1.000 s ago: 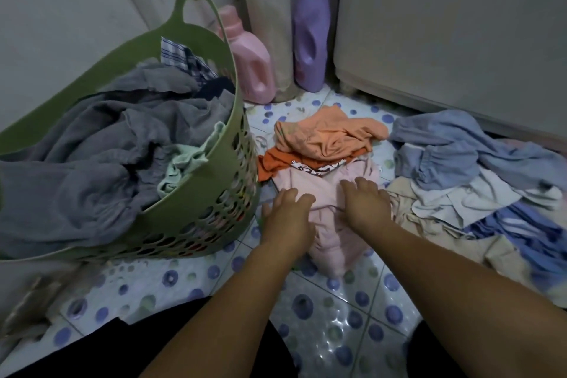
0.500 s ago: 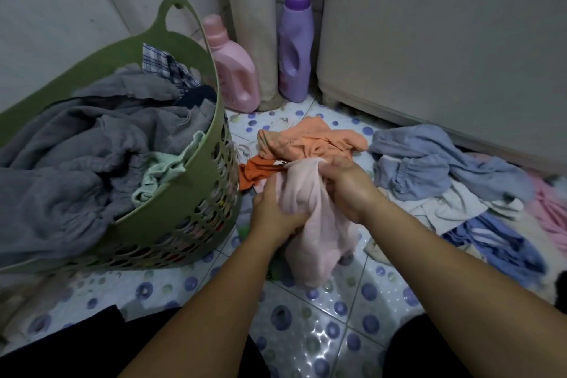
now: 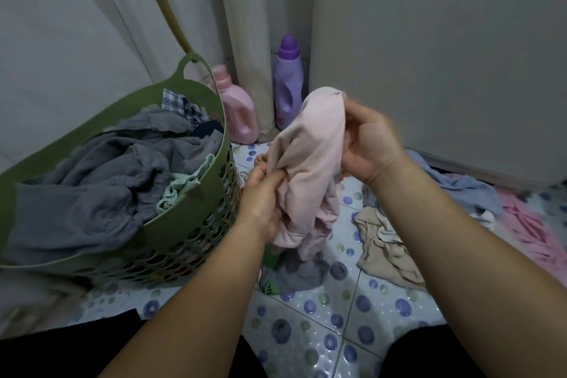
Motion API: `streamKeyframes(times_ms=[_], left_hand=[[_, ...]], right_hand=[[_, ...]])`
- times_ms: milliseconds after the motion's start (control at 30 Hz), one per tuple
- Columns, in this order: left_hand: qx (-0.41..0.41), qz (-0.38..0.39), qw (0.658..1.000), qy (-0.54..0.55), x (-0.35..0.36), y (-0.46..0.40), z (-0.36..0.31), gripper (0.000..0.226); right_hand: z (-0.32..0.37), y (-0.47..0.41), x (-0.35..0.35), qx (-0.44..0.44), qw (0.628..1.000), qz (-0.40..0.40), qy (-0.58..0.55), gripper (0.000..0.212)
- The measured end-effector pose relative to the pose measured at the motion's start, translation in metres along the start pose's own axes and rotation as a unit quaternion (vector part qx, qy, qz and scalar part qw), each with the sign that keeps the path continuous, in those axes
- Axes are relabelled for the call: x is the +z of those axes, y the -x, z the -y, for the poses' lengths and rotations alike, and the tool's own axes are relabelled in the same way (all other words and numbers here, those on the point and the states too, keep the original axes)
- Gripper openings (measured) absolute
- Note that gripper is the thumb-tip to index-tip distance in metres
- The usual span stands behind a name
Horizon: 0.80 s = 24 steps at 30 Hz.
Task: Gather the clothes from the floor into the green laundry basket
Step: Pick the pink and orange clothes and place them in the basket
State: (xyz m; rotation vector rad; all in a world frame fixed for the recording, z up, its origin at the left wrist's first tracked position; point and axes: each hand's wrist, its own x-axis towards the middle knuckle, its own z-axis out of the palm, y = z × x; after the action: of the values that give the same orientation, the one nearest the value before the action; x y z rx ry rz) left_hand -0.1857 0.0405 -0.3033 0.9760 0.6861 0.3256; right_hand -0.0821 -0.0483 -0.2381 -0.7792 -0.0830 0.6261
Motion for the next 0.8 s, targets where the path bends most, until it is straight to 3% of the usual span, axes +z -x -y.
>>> streamKeyframes(times_ms=[133, 300, 433, 500, 567, 700, 800], left_hand=[[0.035, -0.036, 0.999, 0.006, 0.002, 0.014, -0.033, 0.019], [0.039, -0.069, 0.993, -0.086, -0.004, 0.025, -0.058, 0.005], [0.004, -0.067, 0.983, -0.171, -0.015, 0.032, -0.061, 0.024], [-0.032, -0.084, 0.977, -0.195, -0.024, 0.028, -0.055, 0.023], [-0.067, -0.099, 0.970, -0.209, -0.032, 0.019, -0.047, 0.020], [-0.118, -0.126, 0.967, -0.189, -0.033, 0.004, -0.023, 0.005], [-0.149, -0.158, 0.964, -0.151, -0.038, -0.018, 0.003, 0.023]], right_hand=[[0.014, 0.003, -0.004, -0.070, 0.984, -0.100, 0.132, 0.025], [0.007, 0.006, -0.039, 0.026, 0.929, -0.136, 0.342, 0.029], [0.001, 0.005, -0.063, 0.039, 0.892, -0.173, 0.415, 0.031], [-0.006, 0.002, -0.071, 0.046, 0.875, -0.184, 0.446, 0.020], [-0.016, -0.004, -0.075, 0.066, 0.836, -0.174, 0.516, 0.011], [-0.038, -0.025, -0.083, 0.087, 0.744, -0.103, 0.654, 0.042], [-0.057, -0.050, -0.087, 0.077, 0.637, -0.054, 0.765, 0.048]])
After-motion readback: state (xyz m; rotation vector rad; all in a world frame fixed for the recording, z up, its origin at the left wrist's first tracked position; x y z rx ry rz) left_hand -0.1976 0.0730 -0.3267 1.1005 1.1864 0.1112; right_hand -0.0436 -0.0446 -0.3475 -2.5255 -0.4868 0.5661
